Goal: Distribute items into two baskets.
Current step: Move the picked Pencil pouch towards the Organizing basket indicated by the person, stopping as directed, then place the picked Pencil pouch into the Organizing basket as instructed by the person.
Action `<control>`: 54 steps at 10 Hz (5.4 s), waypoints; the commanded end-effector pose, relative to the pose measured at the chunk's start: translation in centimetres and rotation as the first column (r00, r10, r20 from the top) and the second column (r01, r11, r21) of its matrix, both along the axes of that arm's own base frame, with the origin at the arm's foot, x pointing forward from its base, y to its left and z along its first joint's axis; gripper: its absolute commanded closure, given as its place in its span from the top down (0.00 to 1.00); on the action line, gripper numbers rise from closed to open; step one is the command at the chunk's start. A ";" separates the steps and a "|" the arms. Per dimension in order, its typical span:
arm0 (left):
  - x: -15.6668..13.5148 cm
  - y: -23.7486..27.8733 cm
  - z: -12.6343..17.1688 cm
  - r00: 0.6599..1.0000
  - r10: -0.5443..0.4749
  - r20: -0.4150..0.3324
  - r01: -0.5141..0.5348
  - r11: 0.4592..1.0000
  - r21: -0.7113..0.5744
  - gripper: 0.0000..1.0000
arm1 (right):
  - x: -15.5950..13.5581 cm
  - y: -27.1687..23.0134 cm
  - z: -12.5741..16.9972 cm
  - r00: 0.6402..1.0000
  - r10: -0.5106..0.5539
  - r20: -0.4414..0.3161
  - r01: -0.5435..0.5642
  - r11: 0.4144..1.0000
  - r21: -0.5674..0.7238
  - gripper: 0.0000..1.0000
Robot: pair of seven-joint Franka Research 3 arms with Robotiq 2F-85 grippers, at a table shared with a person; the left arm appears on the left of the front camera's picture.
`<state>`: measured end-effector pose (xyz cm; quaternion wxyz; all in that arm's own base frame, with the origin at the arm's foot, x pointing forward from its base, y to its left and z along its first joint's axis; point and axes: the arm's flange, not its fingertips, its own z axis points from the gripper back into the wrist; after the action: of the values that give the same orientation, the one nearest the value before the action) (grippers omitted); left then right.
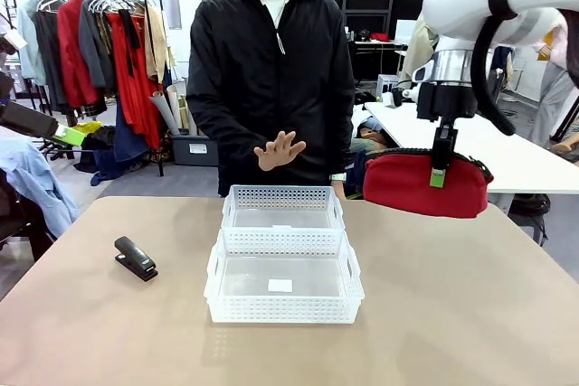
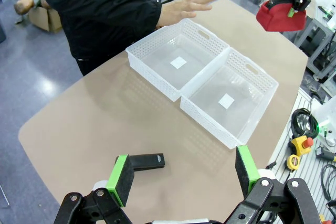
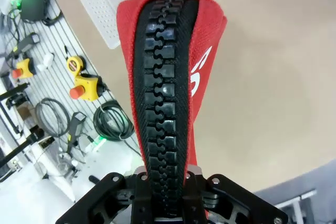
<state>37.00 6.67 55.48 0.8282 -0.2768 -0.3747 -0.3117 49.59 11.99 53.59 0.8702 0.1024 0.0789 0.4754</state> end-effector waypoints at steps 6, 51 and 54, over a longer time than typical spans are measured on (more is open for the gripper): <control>0.0 0.0 0.1 1.000 0.002 0.012 -0.002 1.000 -0.003 1.00 | 0.5 0.8 0.4 1.000 0.015 -0.014 -0.015 1.000 -0.012 0.00; 0.0 0.0 0.1 1.000 0.002 0.012 -0.002 1.000 -0.003 1.00 | -4.9 22.5 -4.4 0.923 0.367 0.116 -0.375 0.926 0.053 0.00; 0.0 0.0 0.1 1.000 0.002 0.012 -0.002 1.000 -0.003 1.00 | -3.5 25.0 -6.7 0.907 0.412 0.086 -0.416 0.909 0.028 0.00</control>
<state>36.99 6.68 55.49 0.8281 -0.2767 -0.3748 -0.3117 45.43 36.03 47.03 0.7531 0.0924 0.0540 0.6492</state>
